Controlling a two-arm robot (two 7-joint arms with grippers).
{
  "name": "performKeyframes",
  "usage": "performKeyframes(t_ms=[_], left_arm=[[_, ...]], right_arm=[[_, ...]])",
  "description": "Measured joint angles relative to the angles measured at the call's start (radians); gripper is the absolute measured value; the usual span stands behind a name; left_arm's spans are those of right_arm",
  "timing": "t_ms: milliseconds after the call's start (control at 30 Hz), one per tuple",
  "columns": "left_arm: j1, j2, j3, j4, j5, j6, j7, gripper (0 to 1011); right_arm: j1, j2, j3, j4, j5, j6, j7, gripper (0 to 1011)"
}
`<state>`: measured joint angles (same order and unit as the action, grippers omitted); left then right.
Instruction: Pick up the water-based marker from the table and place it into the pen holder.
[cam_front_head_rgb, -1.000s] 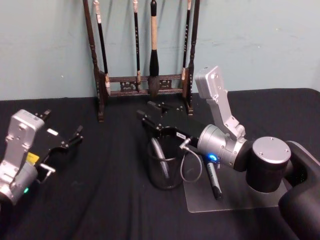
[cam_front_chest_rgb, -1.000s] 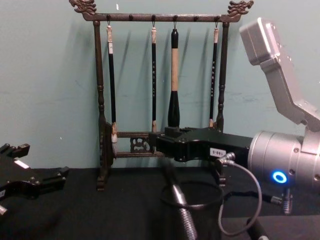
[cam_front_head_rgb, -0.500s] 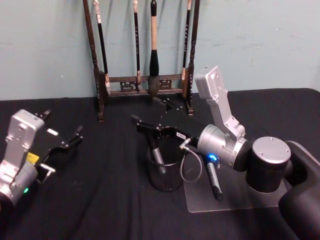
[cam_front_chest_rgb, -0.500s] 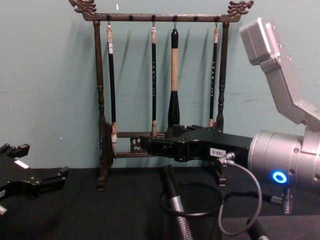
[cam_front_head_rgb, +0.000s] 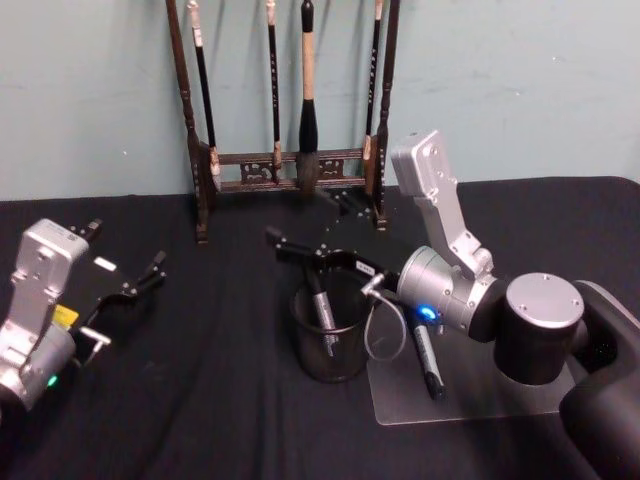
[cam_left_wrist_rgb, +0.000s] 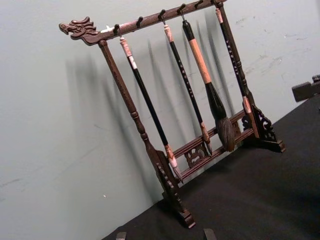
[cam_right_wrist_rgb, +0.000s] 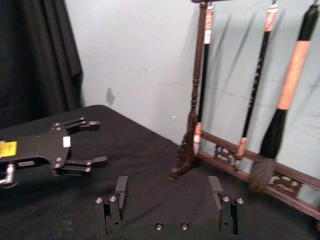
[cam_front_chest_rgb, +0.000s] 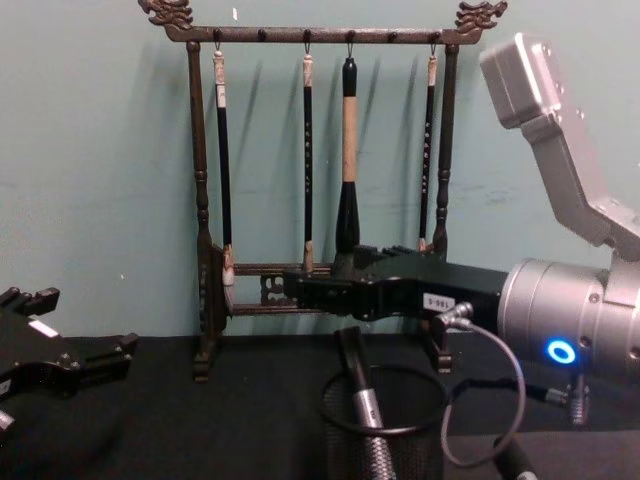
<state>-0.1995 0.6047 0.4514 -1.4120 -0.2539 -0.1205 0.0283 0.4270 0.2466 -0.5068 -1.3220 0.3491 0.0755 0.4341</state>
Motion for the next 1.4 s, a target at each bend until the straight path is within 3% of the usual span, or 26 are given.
performKeyframes(t_ms=[200,233,367,567,667,700,833,933,1267,1400], left_arm=[[0.000,0.000,0.000,0.000,0.000,0.000,0.000,1001],[0.000,0.000,0.000,0.000,0.000,0.000,0.000,1001],[0.000,0.000,0.000,0.000,0.000,0.000,0.000,1001],[0.000,0.000,0.000,0.000,0.000,0.000,0.000,1001],[0.000,0.000,0.000,0.000,0.000,0.000,0.000,1001],[0.000,0.000,0.000,0.000,0.000,0.000,0.000,1001],[0.000,0.000,0.000,0.000,0.000,0.000,0.000,1001],[0.000,0.000,0.000,0.000,0.000,0.000,0.000,1001],[0.000,0.000,0.000,0.000,0.000,0.000,0.000,1001],[0.000,0.000,0.000,0.000,0.000,0.000,0.000,1001]], right_arm=[[-0.008,0.002,0.010,-0.021,-0.024,-0.001,-0.038,1000],[-0.018,0.002,0.026,-0.044,-0.064,0.001,-0.090,1002],[-0.026,0.001,0.041,-0.063,-0.102,0.017,-0.141,1000],[-0.046,-0.003,0.073,-0.101,-0.152,0.073,-0.236,1000],[-0.063,-0.007,0.093,-0.127,-0.171,0.119,-0.282,1000],[-0.078,-0.012,0.108,-0.150,-0.186,0.165,-0.318,1000],[-0.091,-0.018,0.121,-0.167,-0.198,0.204,-0.346,1000],[-0.114,-0.027,0.136,-0.187,-0.219,0.269,-0.381,1000],[-0.146,-0.036,0.158,-0.200,-0.236,0.369,-0.400,1000],[-0.166,-0.046,0.172,-0.204,-0.241,0.439,-0.404,1002]])
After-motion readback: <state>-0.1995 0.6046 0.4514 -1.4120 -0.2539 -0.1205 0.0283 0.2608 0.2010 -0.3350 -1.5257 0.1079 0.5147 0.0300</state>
